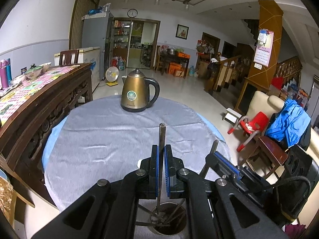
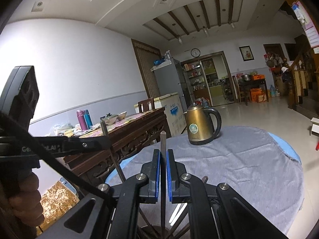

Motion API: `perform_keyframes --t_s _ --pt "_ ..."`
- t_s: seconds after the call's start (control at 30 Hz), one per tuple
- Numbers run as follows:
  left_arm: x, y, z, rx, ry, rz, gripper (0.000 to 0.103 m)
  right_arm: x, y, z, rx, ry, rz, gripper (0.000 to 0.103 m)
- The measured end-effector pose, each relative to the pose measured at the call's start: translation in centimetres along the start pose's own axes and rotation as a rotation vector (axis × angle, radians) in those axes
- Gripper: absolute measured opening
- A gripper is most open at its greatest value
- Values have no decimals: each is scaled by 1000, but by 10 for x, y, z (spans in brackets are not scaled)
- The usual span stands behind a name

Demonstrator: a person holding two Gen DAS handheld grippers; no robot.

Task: Organize utensils
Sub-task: 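Lower both chopsticks into the steel cup and open both tools, then move both open tools down toward the two white spoons on the cloth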

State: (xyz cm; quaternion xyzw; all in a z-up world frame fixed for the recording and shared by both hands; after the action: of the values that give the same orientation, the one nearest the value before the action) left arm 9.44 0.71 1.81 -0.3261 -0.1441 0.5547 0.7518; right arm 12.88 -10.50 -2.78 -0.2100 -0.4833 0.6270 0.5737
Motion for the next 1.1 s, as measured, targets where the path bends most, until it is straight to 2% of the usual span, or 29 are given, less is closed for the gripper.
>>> perform_keyframes --t_s 0.2,0.37,0.43,0.5,0.57,0.67,0.77,0.87,0.97,1.1 --pt "5 -2 -2 17 -6 15 5 -1 9 -12 73 -20 -3 7" --pt "10 -3 1 12 -2 23 6 -2 12 -14 101 -43 -19 7" --pt "12 -3 5 0 -4 27 14 -2 9 -11 92 -44 -16 7" --pt "15 -4 11 -23 -11 38 30 -3 5 -6 74 -38 -14 7" --pt "21 -5 18 -54 -27 53 39 -6 1 2 41 -27 -19 7" --pt "33 -8 29 -95 -56 80 42 -14 -11 17 -16 -3 -43 8" --pt "51 -10 39 -130 -94 123 51 -31 -22 34 -68 21 -92 8" --pt "71 -11 44 -149 -140 165 55 -51 -31 46 -102 54 -144 13" --pt "98 -10 43 -150 -193 215 62 -74 -37 53 -113 87 -203 14" --pt "137 -5 25 -103 -226 293 62 -111 -37 48 -76 103 -315 14"
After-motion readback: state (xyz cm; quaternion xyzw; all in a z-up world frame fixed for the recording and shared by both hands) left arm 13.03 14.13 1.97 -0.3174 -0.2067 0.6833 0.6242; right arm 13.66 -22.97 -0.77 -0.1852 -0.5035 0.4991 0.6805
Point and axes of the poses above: each gripper's, at about its wrist camera, not at the fingertips, and z roughly against the way its jaws point, x to its left, y to its underside, the point moved 1 cm from there along -z, roughly the way its jaws point, and after that the axes turned 14 degrees about x, right-handed, at the moved point
